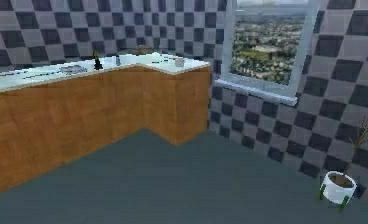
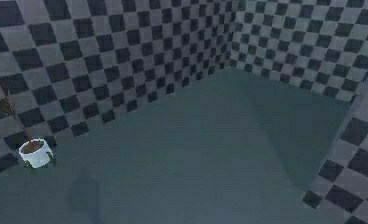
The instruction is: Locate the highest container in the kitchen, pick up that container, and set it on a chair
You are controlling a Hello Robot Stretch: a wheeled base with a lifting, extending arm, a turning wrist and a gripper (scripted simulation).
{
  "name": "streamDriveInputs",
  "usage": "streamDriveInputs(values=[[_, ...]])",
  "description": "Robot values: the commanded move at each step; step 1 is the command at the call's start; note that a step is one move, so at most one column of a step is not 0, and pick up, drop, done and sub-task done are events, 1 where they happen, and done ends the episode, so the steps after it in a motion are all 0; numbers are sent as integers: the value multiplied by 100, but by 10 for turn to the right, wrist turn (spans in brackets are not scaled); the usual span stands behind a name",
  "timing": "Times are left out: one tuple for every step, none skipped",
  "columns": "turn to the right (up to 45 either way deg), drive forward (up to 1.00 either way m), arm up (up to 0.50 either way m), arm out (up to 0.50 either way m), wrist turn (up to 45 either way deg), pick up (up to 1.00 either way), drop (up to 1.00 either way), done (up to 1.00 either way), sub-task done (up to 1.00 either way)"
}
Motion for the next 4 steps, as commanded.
streamDriveInputs(values=[[-210, 0, 0, 0, 0, 0, 0, 0, 0], [0, 100, 0, 0, 0, 0, 0, 0, 0], [0, 65, 0, 0, 0, 0, 0, 0, 0], [-300, 0, 0, 0, 0, 0, 0, 0, 0]])
